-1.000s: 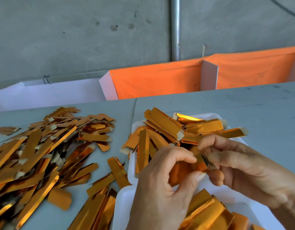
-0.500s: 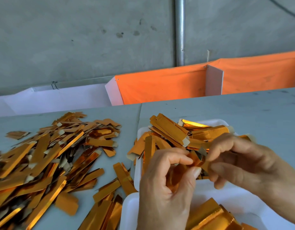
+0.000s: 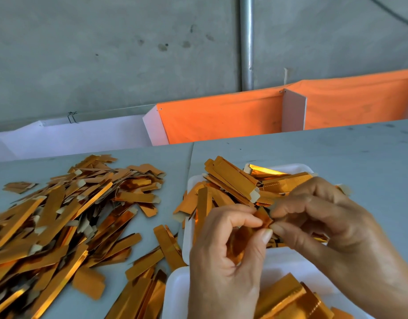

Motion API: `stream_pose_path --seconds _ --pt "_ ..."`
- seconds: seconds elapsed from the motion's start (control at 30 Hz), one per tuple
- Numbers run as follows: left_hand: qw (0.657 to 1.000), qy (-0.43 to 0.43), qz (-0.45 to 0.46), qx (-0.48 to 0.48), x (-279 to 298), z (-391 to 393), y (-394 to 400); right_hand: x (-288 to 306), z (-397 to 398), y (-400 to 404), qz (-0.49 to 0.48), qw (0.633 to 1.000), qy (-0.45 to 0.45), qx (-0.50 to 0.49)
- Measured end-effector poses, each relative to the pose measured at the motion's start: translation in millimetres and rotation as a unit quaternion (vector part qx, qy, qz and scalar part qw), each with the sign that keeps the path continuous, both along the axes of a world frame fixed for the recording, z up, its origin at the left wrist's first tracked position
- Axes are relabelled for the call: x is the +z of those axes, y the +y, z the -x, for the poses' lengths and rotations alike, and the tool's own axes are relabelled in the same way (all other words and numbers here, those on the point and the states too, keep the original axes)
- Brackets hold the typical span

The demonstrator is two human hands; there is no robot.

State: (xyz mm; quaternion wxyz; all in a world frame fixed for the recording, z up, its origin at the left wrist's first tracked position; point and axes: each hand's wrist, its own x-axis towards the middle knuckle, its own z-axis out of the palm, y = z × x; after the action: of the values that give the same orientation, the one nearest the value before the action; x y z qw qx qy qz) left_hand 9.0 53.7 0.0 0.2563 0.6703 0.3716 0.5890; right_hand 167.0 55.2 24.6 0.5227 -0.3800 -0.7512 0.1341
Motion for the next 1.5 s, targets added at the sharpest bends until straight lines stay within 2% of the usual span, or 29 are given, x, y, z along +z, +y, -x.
stream_pose_path --seconds 0.2,0.3,0.47,0.8,1.0,1.07,1.17,1.27,1.4,1.5 --pt "0.999 0.029 -0.014 -0.010 1 1 0 7 -4 -1 0.038 0.997 -0.057 0.021" --pt "0.999 0.020 -0.003 -0.025 2 2 0 11 -3 -5 0.129 0.989 0.032 0.059" --pt "0.999 0.032 -0.017 -0.033 2 1 0 15 0 -5 0.252 0.956 0.146 0.034" --pt "0.995 0.071 -0.041 -0.048 3 1 -1 22 -4 -5 0.319 0.928 0.178 0.077" --pt "0.993 0.100 -0.055 -0.039 3 -3 -3 11 -8 1 0.322 0.931 0.162 0.058" --pt "0.994 0.089 -0.052 -0.044 3 -1 -2 10 -11 1 0.353 0.907 0.201 0.113" --pt "0.995 0.077 -0.053 -0.039 3 0 -1 11 -24 4 0.423 0.836 0.254 0.238" --pt "0.995 0.073 -0.062 -0.039 4 1 -1 10 -29 7 0.454 0.793 0.291 0.282" --pt "0.992 0.095 -0.080 -0.034 5 1 -2 8 -24 7 0.471 0.779 0.314 0.269" --pt "0.989 0.116 -0.094 -0.021 5 -1 -3 9 -21 7 0.472 0.797 0.298 0.230"
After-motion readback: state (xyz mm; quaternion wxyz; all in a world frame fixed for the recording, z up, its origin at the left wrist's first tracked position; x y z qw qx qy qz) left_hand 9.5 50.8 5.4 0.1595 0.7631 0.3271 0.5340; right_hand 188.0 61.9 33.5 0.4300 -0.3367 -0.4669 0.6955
